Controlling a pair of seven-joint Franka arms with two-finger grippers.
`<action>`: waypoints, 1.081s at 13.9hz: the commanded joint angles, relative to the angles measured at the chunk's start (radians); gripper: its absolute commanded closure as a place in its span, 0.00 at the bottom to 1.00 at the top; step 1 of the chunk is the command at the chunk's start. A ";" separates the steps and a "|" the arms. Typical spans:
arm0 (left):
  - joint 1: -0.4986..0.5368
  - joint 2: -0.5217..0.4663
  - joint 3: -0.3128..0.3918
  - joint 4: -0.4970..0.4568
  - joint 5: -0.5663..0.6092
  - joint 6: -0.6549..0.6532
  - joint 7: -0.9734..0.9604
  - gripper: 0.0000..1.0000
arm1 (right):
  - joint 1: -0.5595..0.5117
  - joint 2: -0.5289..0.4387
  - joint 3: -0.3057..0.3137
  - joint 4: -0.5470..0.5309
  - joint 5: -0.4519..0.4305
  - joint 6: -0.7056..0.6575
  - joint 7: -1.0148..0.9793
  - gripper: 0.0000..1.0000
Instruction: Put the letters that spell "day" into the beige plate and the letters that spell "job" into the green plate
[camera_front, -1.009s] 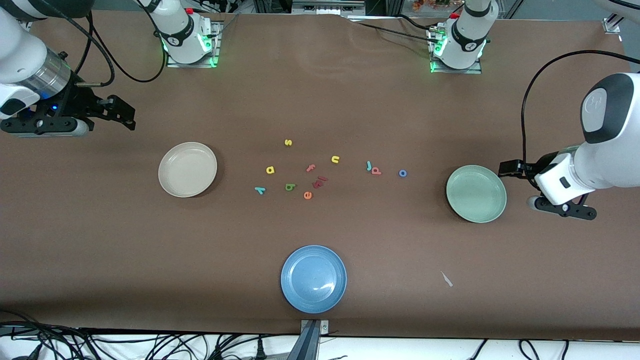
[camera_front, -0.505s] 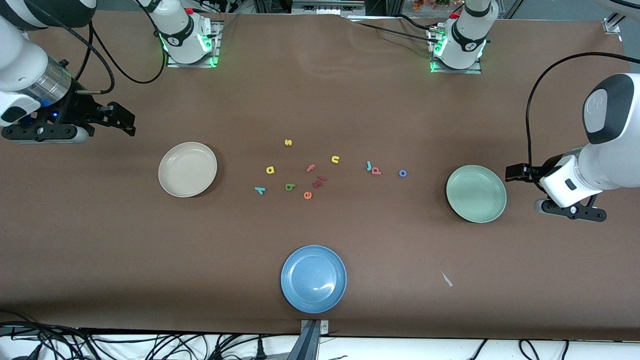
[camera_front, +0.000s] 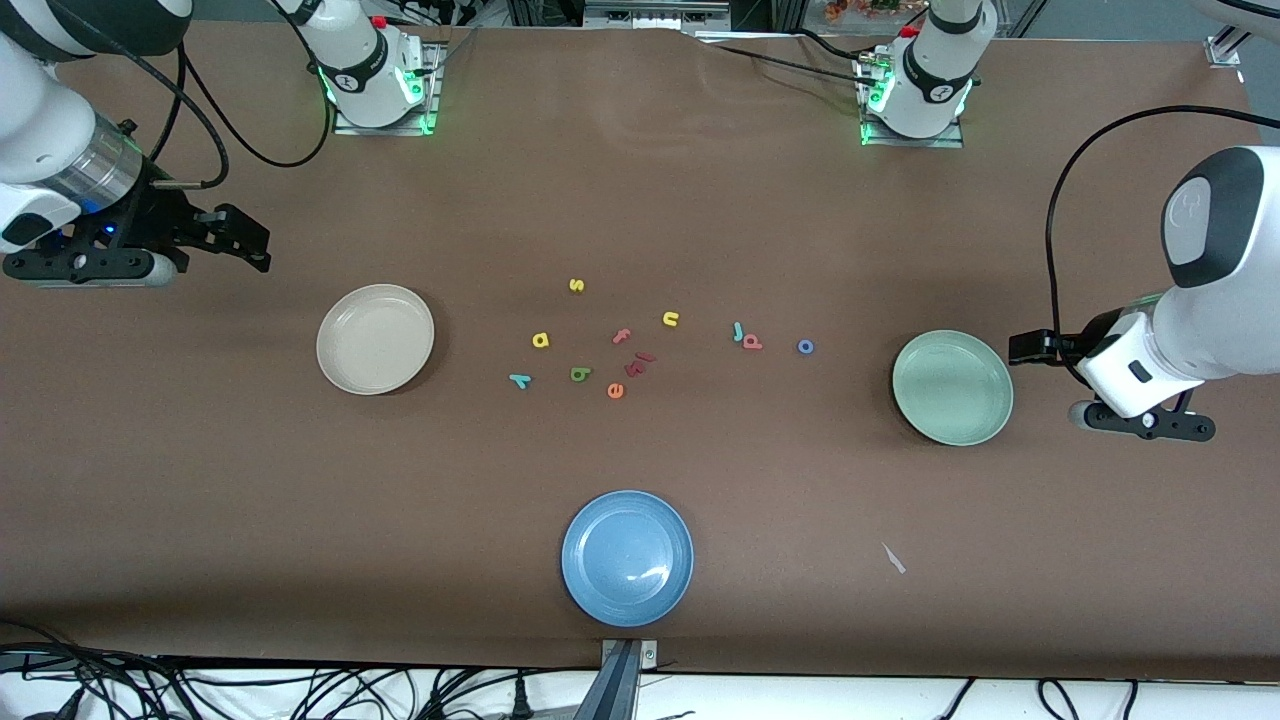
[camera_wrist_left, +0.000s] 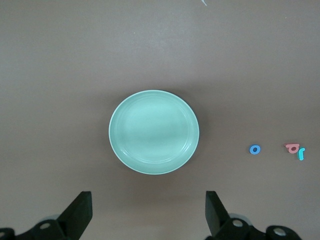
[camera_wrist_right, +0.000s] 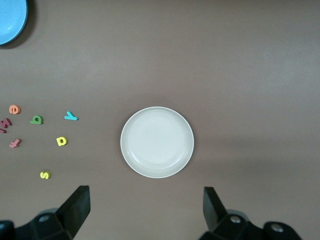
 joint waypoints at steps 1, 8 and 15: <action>-0.001 -0.017 -0.004 -0.016 0.012 -0.001 -0.013 0.01 | -0.006 0.015 0.001 0.018 0.016 -0.003 -0.002 0.00; -0.003 -0.013 -0.004 -0.069 -0.112 -0.004 -0.086 0.00 | 0.028 0.098 0.011 0.018 0.017 0.052 0.001 0.00; -0.130 0.021 -0.050 -0.242 -0.160 0.179 -0.653 0.00 | 0.233 0.317 0.011 0.018 -0.006 0.290 0.328 0.00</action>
